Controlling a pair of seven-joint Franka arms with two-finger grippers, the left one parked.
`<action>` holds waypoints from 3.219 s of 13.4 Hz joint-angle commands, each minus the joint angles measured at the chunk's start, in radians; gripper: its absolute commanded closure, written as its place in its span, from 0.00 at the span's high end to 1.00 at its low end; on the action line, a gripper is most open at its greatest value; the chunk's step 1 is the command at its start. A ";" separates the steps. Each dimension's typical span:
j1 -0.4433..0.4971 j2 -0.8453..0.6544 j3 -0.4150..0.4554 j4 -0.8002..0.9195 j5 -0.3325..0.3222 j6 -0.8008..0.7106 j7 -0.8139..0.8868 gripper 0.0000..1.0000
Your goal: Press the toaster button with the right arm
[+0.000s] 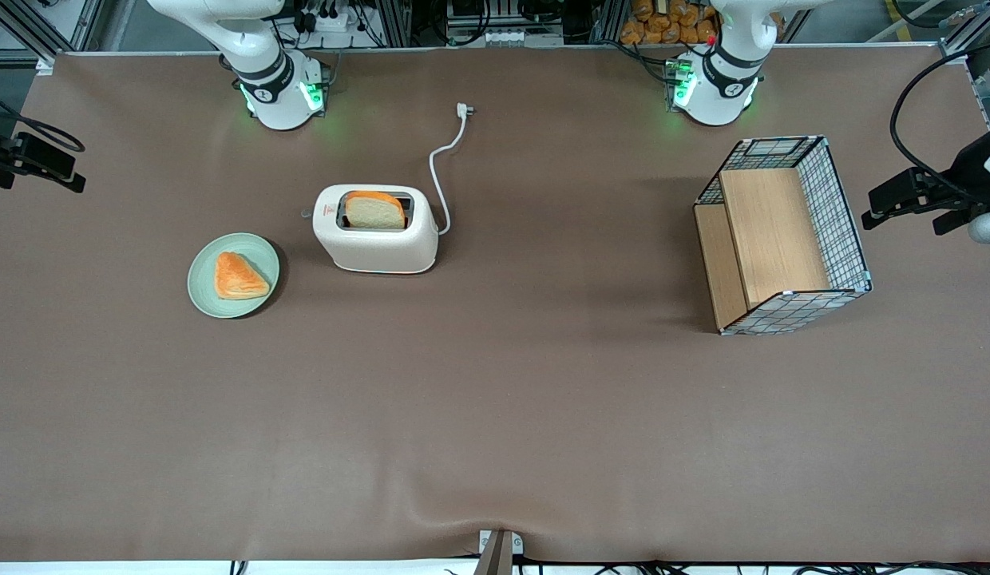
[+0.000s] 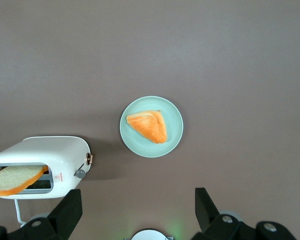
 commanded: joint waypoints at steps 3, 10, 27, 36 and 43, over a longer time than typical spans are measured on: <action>-0.022 0.000 -0.002 -0.048 0.047 -0.012 -0.006 1.00; -0.030 -0.041 -0.002 -0.221 0.147 0.006 0.021 0.49; 0.041 -0.251 0.023 -0.812 0.341 0.417 0.097 0.00; 0.114 -0.228 0.023 -1.001 0.434 0.682 0.081 0.00; 0.194 -0.178 0.023 -1.061 0.489 0.816 0.080 0.00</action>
